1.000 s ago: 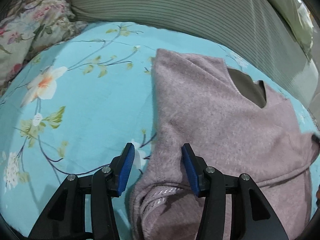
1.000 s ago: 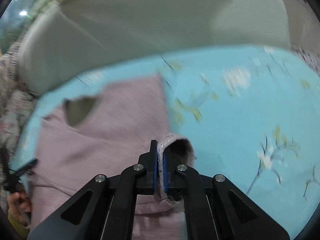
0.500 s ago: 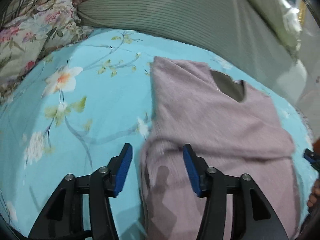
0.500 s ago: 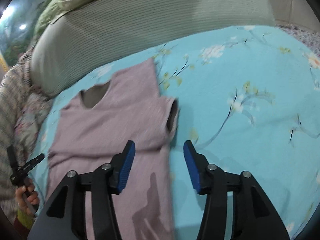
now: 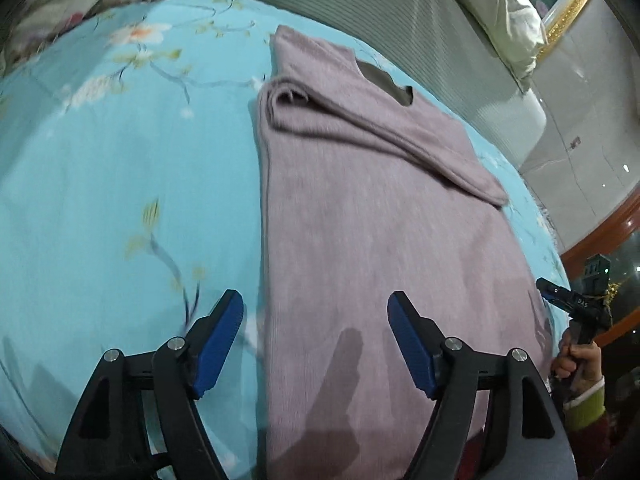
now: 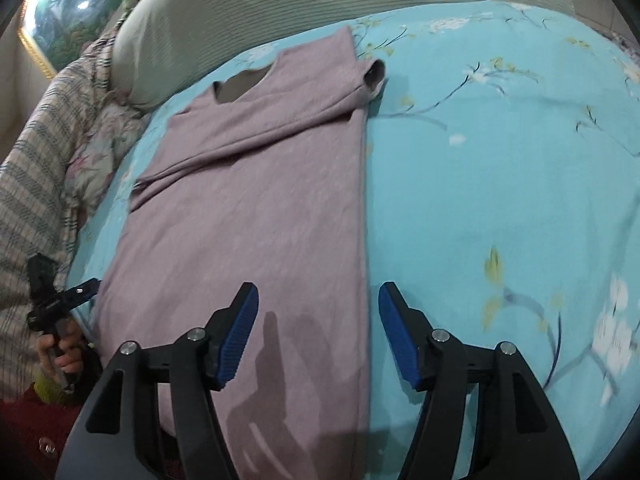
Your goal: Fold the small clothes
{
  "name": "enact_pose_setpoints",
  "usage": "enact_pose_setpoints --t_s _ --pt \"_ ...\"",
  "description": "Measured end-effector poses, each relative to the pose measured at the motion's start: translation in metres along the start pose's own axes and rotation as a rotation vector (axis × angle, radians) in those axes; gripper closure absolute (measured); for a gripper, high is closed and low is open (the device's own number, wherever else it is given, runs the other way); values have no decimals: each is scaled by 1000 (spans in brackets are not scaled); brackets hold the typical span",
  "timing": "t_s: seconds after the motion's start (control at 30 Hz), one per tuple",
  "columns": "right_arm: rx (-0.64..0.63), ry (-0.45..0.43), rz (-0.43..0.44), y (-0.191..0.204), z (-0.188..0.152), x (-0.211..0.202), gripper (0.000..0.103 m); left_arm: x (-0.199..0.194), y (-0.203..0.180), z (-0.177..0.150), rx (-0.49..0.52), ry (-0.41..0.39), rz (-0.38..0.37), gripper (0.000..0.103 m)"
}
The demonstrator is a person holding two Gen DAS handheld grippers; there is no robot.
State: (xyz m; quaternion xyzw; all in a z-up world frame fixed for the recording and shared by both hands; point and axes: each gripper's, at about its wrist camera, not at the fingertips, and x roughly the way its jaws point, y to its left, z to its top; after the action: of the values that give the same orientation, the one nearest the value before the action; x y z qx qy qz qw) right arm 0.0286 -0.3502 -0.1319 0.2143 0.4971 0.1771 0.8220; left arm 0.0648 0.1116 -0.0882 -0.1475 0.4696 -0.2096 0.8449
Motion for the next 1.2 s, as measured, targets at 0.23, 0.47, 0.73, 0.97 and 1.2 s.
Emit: enact_pose_setpoints --t_s 0.23,0.47,0.73,0.97,1.2 --pt "-20 33 144 4 -41 -21 39 -22 -11 -39 71 53 -101 20" --pt "-33 58 269 2 -71 -40 39 -37 -9 -75 111 100 -174 20" --pt "-77 60 274 8 -88 -41 59 -28 0 -95 115 177 -209 50" --pt "-87 70 248 9 -95 -38 91 -15 -11 -101 164 227 -225 83" --pt "2 -107 371 1 -75 -69 95 -42 -35 -97 236 147 -229 96"
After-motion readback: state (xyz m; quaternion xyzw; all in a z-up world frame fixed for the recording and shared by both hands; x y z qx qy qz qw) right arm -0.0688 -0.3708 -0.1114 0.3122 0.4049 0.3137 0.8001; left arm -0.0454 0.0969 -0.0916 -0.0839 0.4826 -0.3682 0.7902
